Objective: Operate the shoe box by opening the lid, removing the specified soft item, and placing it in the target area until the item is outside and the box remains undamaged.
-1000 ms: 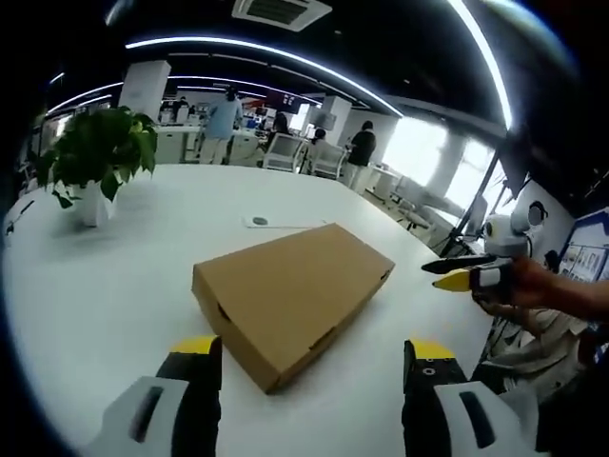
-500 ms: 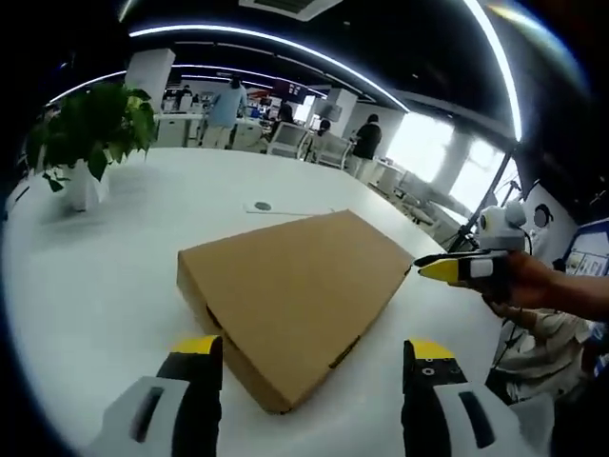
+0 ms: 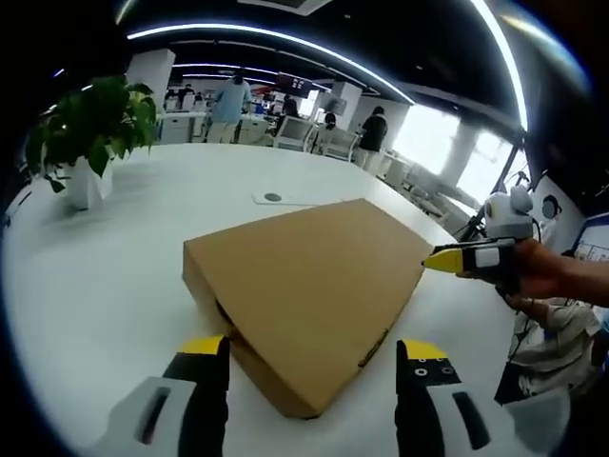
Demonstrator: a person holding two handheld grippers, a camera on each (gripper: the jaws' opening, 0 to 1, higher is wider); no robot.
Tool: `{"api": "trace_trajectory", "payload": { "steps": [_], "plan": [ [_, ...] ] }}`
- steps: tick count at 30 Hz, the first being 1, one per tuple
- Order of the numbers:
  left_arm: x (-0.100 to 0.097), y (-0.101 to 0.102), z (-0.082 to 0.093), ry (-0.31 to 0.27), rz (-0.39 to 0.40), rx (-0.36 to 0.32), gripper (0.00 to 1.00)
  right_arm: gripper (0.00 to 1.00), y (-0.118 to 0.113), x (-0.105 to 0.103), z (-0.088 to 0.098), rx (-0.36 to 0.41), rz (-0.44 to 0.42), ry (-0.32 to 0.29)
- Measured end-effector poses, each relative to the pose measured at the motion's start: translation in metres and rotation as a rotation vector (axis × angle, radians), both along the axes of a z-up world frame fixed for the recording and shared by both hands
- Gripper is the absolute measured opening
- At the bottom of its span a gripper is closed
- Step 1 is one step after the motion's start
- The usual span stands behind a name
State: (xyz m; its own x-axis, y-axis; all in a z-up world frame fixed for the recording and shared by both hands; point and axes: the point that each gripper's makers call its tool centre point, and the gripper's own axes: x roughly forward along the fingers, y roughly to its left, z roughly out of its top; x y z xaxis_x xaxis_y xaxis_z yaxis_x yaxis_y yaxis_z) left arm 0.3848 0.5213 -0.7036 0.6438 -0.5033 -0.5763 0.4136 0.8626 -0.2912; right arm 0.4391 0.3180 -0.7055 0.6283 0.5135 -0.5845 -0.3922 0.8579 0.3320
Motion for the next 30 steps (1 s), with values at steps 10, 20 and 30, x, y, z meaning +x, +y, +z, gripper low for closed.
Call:
{"api": "trace_trajectory", "payload": {
  "steps": [10,20,30],
  "plan": [
    [0.003,0.003,0.0,0.002,0.02,0.006,0.66,0.66,0.0,0.003,-0.003,-0.039,-0.003,-0.018],
    [0.003,0.012,0.002,-0.006,0.019,0.019,0.61,0.62,0.008,-0.001,-0.002,-0.033,-0.013,-0.011],
    [-0.016,0.042,0.003,0.007,0.012,0.037,0.59,0.59,0.037,-0.021,-0.001,-0.025,-0.007,0.0]
  ]
}}
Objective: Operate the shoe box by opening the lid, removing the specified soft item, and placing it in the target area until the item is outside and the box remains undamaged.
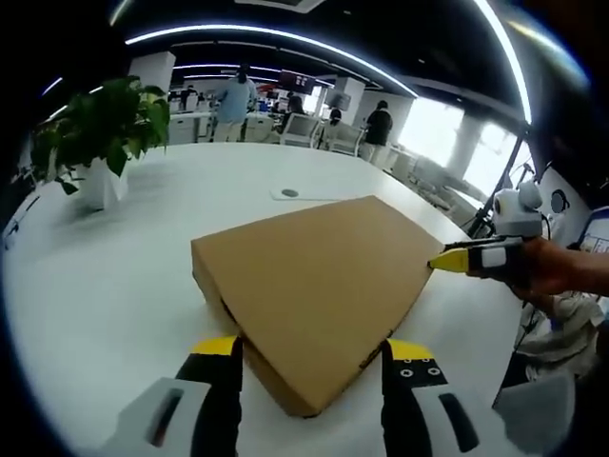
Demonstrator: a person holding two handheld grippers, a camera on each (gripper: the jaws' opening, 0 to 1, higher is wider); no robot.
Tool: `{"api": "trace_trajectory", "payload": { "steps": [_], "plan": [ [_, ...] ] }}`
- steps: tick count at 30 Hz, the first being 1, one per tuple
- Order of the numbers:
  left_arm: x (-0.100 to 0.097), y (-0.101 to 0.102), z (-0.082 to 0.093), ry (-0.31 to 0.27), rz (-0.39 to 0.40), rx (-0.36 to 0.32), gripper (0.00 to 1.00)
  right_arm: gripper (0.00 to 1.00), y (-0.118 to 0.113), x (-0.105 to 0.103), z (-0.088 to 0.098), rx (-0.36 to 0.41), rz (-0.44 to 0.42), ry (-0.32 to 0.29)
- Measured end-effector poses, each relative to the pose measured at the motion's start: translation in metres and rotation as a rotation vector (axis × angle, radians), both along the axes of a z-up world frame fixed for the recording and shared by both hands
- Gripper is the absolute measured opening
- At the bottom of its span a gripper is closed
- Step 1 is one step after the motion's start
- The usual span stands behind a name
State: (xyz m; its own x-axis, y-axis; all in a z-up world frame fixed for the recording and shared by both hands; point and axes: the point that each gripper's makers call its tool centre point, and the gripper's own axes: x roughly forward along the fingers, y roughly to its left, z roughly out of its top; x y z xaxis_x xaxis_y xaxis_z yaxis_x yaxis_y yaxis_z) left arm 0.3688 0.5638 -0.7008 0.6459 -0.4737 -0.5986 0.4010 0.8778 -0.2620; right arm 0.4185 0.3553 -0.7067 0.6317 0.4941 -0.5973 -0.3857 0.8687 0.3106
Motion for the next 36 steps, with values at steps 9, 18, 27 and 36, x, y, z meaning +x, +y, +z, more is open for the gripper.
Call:
{"api": "trace_trajectory", "payload": {
  "steps": [9,18,27,36],
  "plan": [
    [-0.031,0.022,0.0,0.009,-0.003,0.009,0.58,0.59,0.024,-0.024,0.0,0.0,0.035,0.003],
    [-0.057,0.038,0.001,0.016,-0.008,0.012,0.57,0.59,0.04,-0.049,-0.001,-0.006,0.042,0.019],
    [-0.077,0.052,0.001,0.023,-0.009,0.013,0.57,0.59,0.054,-0.067,-0.002,-0.009,0.043,0.029],
    [-0.078,0.055,0.0,0.019,-0.005,0.009,0.57,0.59,0.056,-0.067,-0.003,-0.012,0.047,0.035]
  ]
}}
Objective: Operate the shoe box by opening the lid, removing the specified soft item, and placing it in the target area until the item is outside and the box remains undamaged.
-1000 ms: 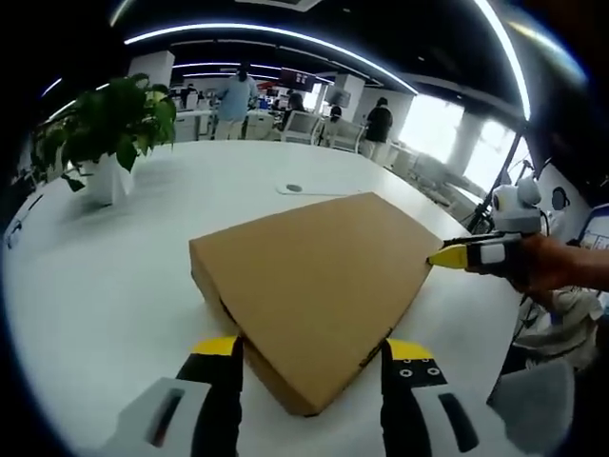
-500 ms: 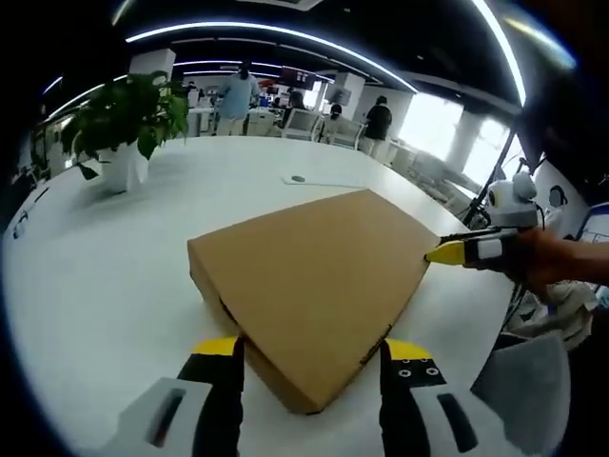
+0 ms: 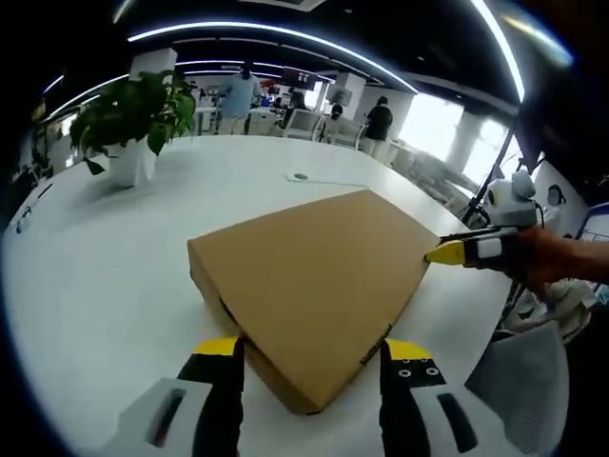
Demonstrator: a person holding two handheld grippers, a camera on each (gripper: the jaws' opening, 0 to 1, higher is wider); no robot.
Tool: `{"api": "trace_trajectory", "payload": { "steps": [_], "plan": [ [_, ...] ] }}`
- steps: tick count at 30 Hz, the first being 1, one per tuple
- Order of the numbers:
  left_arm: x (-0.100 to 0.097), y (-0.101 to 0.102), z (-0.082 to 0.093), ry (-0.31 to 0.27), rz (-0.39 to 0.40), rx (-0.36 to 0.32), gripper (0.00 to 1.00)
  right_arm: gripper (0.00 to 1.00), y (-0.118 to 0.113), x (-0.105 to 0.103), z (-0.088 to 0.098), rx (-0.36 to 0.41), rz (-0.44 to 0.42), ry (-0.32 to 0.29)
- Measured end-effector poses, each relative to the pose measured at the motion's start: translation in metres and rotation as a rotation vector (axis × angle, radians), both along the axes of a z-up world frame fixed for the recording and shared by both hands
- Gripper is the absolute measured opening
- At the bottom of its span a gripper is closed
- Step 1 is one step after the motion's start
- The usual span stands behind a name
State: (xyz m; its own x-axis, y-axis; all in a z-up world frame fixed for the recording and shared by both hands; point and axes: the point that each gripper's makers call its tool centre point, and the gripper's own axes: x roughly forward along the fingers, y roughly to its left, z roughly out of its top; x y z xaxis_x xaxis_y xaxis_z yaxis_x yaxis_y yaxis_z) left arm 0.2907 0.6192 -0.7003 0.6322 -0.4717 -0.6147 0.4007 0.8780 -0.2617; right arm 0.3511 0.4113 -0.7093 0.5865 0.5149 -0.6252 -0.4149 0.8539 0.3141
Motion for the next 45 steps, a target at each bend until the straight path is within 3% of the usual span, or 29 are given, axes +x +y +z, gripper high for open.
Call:
{"api": "trace_trajectory", "payload": {
  "steps": [6,12,17,20,24,36,45],
  "plan": [
    [-0.001,0.0,0.0,-0.005,0.008,-0.006,0.59,0.59,0.0,0.0,0.001,0.002,0.026,0.001],
    [-0.007,-0.006,0.001,-0.018,-0.016,-0.012,0.67,0.65,0.004,-0.006,0.003,-0.02,0.164,-0.05],
    [-0.007,-0.006,-0.001,-0.032,-0.023,0.027,0.66,0.67,0.003,-0.01,0.003,-0.019,0.209,-0.069],
    [-0.007,-0.006,-0.002,-0.036,-0.038,0.065,0.64,0.61,-0.002,-0.009,-0.002,-0.089,0.253,-0.09],
    [-0.004,-0.001,-0.003,-0.033,-0.019,0.073,0.56,0.5,-0.008,0.0,-0.005,-0.149,0.211,-0.112],
    [-0.006,-0.001,0.0,-0.032,0.004,0.067,0.54,0.49,-0.006,-0.001,0.001,-0.159,0.214,-0.119],
    [-0.008,0.001,0.018,-0.056,0.051,0.015,0.52,0.49,-0.006,-0.002,0.02,-0.134,0.188,-0.162]
  ]
}}
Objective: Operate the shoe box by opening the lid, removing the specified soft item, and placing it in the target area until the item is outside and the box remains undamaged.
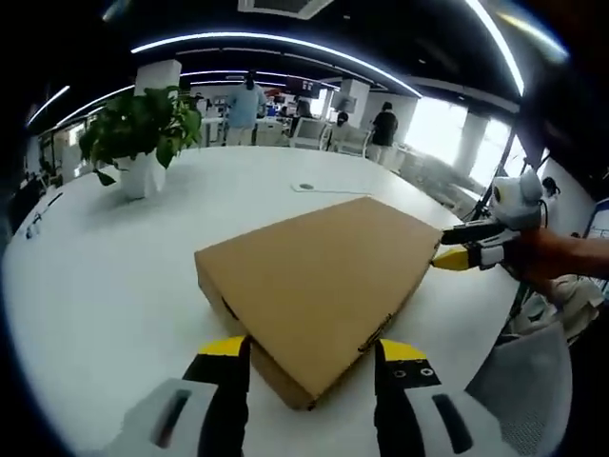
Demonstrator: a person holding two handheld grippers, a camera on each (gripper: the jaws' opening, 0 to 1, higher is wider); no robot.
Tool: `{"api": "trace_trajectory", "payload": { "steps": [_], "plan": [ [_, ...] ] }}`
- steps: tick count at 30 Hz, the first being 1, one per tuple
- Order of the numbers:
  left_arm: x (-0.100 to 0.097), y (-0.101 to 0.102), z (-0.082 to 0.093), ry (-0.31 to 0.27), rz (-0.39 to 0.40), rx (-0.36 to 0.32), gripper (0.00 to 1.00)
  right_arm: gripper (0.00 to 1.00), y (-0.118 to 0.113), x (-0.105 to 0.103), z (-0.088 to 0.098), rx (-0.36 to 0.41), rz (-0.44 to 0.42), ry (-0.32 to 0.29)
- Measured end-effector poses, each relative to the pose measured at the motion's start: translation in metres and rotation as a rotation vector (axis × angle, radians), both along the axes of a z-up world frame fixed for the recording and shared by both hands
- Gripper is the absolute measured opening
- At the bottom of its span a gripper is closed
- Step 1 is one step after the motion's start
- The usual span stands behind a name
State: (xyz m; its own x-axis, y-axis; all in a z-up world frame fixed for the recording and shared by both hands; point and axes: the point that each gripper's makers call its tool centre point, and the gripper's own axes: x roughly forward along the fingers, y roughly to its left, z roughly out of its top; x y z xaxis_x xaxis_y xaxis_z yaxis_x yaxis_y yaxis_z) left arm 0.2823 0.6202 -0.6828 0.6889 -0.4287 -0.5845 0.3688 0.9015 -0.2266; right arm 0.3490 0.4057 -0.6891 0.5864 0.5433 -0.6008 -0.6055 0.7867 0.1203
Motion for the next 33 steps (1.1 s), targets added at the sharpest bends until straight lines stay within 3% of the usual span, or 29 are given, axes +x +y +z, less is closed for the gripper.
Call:
{"api": "trace_trajectory", "payload": {
  "steps": [9,20,24,28,31,33],
  "plan": [
    [0.002,0.003,0.024,-0.043,0.015,-0.018,0.51,0.49,0.002,0.004,0.033,0.06,-0.02,-0.07],
    [0.01,0.001,0.056,-0.118,0.008,-0.031,0.56,0.49,0.009,0.025,0.084,0.145,-0.058,-0.153],
    [0.013,0.0,0.064,-0.137,-0.008,0.004,0.56,0.48,0.012,0.034,0.096,0.159,-0.065,-0.172],
    [0.017,0.005,0.072,-0.157,0.005,0.028,0.5,0.48,0.016,0.044,0.107,0.164,-0.065,-0.187],
    [0.024,0.017,0.075,-0.192,0.018,0.141,0.38,0.48,0.018,0.051,0.114,0.164,-0.067,-0.193],
    [0.027,0.016,0.079,-0.202,0.025,0.143,0.35,0.47,0.02,0.056,0.118,0.168,-0.069,-0.198]
  ]
}}
